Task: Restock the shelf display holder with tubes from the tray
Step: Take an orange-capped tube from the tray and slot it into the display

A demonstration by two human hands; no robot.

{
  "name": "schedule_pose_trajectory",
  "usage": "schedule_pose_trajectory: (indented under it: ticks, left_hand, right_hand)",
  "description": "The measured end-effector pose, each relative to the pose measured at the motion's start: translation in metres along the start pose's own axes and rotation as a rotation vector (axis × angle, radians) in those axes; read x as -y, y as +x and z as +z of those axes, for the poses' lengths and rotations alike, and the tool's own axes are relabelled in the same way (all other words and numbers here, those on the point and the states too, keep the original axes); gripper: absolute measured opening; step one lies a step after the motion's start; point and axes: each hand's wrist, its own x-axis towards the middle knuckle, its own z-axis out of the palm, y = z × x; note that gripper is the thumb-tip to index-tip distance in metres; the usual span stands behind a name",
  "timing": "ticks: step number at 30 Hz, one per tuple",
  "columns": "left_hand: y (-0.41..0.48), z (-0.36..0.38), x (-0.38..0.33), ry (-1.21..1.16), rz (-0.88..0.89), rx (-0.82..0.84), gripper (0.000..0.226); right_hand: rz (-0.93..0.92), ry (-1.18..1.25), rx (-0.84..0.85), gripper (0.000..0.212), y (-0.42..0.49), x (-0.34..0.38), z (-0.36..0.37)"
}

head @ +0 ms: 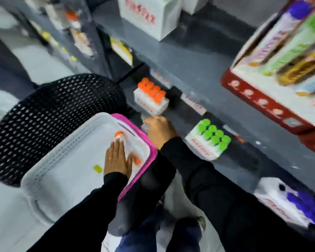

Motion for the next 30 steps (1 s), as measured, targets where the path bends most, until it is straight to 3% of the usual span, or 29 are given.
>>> schedule_pose_trajectory:
  ticks: [5, 8, 11, 15, 20, 21, 23, 26, 30]
  left_hand:
    - [-0.030, 0.020, 0.056, 0.056, -0.312, 0.223, 0.077]
    - [-0.038, 0.031, 0.070, 0.061, -0.323, 0.263, 0.083]
    - [-0.042, 0.038, 0.072, 0.060, -0.290, 0.248, 0.069]
    - [-0.042, 0.039, 0.072, 0.056, -0.292, 0.221, 0.063]
    - [-0.042, 0.039, 0.074, 0.034, -0.282, 0.228, 0.065]
    - [-0.044, 0.039, 0.076, 0.036, -0.285, 0.241, 0.066]
    - [-0.043, 0.036, 0.075, 0.031, -0.278, 0.272, 0.065]
    - [-0.037, 0.023, 0.070, -0.006, -0.315, 0.305, 0.061]
    - [-0.012, -0.001, 0.041, -0.096, -0.286, 0.211, 0.051]
  right_hand:
    - [-0.127, -0.170, 0.255, 0.034, 0.038, 0.042, 0.076]
    - [-0.144, -0.287, 0.286, 0.034, 0.049, 0.056, 0.115]
    - [-0.083, -0.400, 0.322, 0.034, 0.057, 0.059, 0.140]
    - [-0.090, -0.450, 0.250, 0.034, 0.061, 0.063, 0.152]
    - [-0.022, -0.318, 0.367, 0.056, 0.063, 0.071, 0.123]
    - [-0.021, -0.282, 0.401, 0.053, 0.062, 0.074, 0.112]
    - [-0.018, -0.278, 0.443, 0.021, 0.060, 0.072, 0.081]
    - [0.001, -0.274, 0.449, 0.044, 0.052, 0.065, 0.035]
    - [0.004, -0.258, 0.327, 0.009, 0.032, 0.054, -0.042]
